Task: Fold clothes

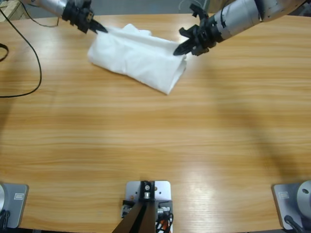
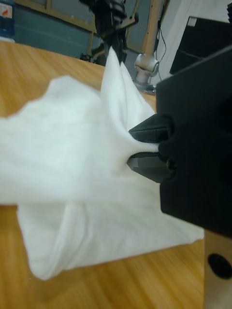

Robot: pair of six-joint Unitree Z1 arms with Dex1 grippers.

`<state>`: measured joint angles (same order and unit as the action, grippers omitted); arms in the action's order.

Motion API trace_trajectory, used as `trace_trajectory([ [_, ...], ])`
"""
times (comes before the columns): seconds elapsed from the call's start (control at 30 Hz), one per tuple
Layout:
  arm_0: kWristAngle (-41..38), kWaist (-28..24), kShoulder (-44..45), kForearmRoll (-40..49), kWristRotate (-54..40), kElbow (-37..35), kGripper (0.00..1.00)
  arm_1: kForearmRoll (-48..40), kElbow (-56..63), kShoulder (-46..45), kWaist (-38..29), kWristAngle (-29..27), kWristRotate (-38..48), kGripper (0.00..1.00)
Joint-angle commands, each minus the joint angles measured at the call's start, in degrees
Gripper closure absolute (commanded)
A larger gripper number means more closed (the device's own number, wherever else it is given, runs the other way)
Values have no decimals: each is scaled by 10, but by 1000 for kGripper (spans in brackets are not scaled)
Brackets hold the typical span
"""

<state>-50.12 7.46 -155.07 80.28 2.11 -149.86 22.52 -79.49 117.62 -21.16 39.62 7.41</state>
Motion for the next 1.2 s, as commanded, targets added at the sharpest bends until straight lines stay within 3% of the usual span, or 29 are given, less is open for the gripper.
trace_trajectory([
  [0.03, -5, -3, -96, 23, 27, -159, 1000, 51, -64, 64, 28, -10, -35, 1000],
  [0.17, -4, -3, -108, 25, 44, -200, 1000, 67, -86, 81, 44, -10, -39, 1000],
  [0.2, -4, -3, -109, 29, 45, -213, 878, 75, -93, 86, 47, -11, -40, 1000],
  [0.23, -1, -3, -109, 34, 46, -227, 459, 87, -102, 91, 48, -16, -41, 1000],
  [0.27, 2, -3, -109, 39, 46, -236, 157, 105, -114, 96, 48, -23, -41, 1000],
  [0.3, 4, -4, -109, 42, 44, -240, 45, 123, -127, 102, 48, -27, -42, 1000],
  [0.33, 4, -5, -108, 47, 41, -244, 9, 139, -136, 103, 48, -42, -44, 891],
  [0.37, 4, -5, -106, 53, 37, -253, 4, 154, -143, 101, 48, -69, -44, 514],
  [0.4, 5, -5, -103, 59, 33, -265, 4, 169, -152, 97, 47, -97, -47, 259],
  [0.43, 13, -5, -96, 67, 30, -275, 4, 182, -162, 92, 46, -121, -50, 92],
  [0.47, 20, -6, -89, 71, 28, -278, 4, 194, -172, 86, 46, -139, -53, 15],
  [0.73, 58, -11, -29, 113, 6, -275, 4, 292, -273, 83, 40, -153, -80, 0],
  [0.97, 74, -15, 34, 144, -8, -263, 4, 326, -274, 42, 37, -147, -92, 0],
  [1.1, 87, -15, 92, 148, -25, -219, 4, 330, -233, 9, 19, -138, -97, 0],
  [1.2, 109, -7, 143, 149, -38, -146, 4, 298, -153, -41, -9, -135, -93, 0],
])
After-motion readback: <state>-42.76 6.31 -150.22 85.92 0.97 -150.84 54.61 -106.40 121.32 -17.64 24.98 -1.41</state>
